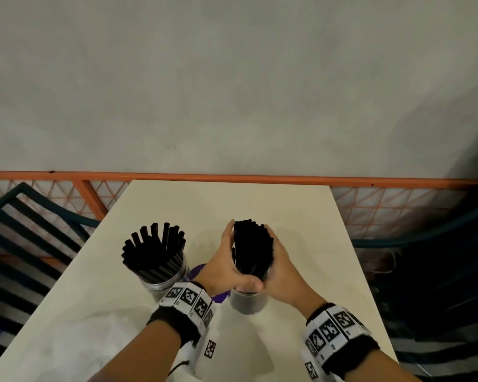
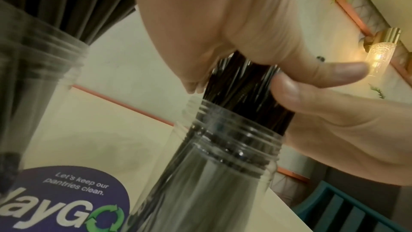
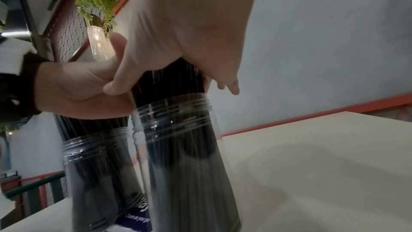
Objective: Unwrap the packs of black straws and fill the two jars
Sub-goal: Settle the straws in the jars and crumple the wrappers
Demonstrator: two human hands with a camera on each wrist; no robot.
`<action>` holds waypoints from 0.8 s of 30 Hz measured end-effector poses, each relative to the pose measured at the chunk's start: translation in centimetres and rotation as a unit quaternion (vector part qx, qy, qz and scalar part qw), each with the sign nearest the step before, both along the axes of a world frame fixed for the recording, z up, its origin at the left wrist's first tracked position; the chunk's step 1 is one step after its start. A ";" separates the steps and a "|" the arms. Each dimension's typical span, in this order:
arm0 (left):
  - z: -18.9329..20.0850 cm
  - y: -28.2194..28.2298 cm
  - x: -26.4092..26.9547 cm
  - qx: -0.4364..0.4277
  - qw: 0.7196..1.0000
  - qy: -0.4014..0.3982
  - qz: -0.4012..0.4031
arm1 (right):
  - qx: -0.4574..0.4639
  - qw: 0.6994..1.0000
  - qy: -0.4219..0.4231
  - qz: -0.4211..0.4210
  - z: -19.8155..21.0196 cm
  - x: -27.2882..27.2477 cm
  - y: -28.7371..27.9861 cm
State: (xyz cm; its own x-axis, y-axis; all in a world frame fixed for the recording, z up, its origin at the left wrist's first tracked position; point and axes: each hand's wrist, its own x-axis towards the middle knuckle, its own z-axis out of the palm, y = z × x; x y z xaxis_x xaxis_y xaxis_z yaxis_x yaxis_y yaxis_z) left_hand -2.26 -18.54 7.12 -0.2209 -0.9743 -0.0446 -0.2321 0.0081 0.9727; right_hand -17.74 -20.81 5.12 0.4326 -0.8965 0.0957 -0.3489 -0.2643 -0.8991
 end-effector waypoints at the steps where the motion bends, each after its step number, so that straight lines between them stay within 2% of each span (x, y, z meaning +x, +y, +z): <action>1: 0.0 -0.3 -0.1 -0.005 1.000 0.014 -0.004 | 0.000 1.000 0.006 0.004 -0.3 0.4 -0.4; 3: -0.4 -0.6 -0.6 -0.025 1.000 0.018 0.005 | -0.021 1.000 -0.001 0.001 -0.2 1.0 -0.7; 6: -1.0 -0.6 -1.6 -0.056 0.996 0.001 0.075 | -0.045 0.997 -0.025 -0.049 0.4 1.9 -0.5; 9: -1.4 -0.2 -2.1 -0.089 0.989 -0.002 0.119 | -0.026 0.995 -0.050 -0.083 0.0 2.1 0.0; 13: -1.7 -0.1 -1.4 -0.090 0.990 -0.003 0.112 | 0.009 0.993 -0.076 -0.089 -0.8 1.8 0.6; 19: -2.8 -0.1 0.0 -0.048 0.997 -0.004 0.068 | -0.062 0.996 0.012 -0.068 -1.2 2.2 1.0; 24: -3.1 0.0 -0.8 -0.052 0.991 -0.008 0.122 | -0.090 0.993 0.020 -0.080 -1.2 2.7 0.6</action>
